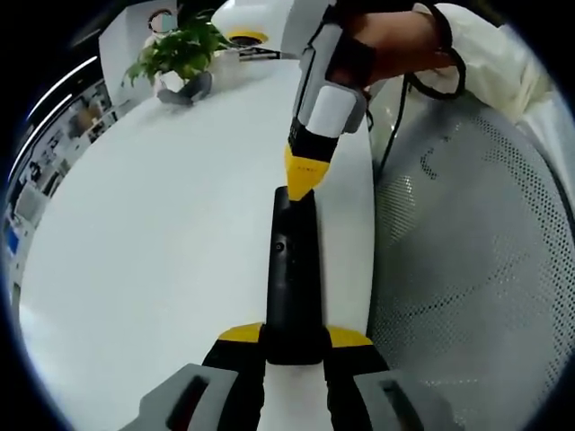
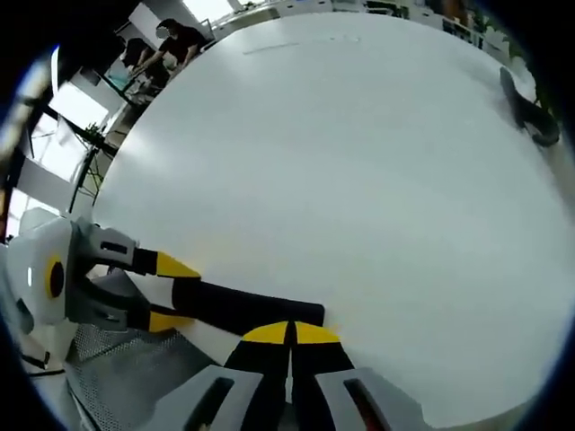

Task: Press the specified remote control buttons in sequence, fully releasing each button before pressing the next.

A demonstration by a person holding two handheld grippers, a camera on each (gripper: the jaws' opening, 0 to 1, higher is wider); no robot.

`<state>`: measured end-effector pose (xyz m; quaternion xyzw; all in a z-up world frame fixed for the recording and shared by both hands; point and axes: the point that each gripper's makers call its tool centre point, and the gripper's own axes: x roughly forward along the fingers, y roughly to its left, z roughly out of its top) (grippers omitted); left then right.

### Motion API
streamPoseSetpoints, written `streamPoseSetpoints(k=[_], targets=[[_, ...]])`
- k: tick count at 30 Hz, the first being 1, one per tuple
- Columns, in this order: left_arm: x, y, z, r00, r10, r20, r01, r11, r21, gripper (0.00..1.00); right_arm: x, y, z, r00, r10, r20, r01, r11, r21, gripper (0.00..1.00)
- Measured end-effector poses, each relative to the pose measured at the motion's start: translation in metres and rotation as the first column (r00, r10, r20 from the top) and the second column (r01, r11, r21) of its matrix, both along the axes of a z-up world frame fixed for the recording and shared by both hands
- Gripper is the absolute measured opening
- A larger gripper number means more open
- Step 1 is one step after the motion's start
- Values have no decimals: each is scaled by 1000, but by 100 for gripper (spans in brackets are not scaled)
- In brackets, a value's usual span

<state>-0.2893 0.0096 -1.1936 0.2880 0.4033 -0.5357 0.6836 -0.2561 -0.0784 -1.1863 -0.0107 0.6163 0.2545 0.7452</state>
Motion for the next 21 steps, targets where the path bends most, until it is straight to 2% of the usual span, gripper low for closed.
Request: streamPoseSetpoints(k=[6, 16, 21], targets=[[0, 0, 0, 1000, -3, -3, 3, 1000, 5, 24, 0, -1, -1, 1000, 1, 17, -1, 1000, -12, 0], [0, 0, 0, 1000, -4, 3, 4, 1000, 14, 24, 1, -1, -1, 1000, -9, -8, 9, 1000, 5, 0], [0, 0, -1, 1000, 0, -5, 0, 1000, 23, 24, 1, 0, -2, 1000, 29, 6, -29, 999, -22, 0]])
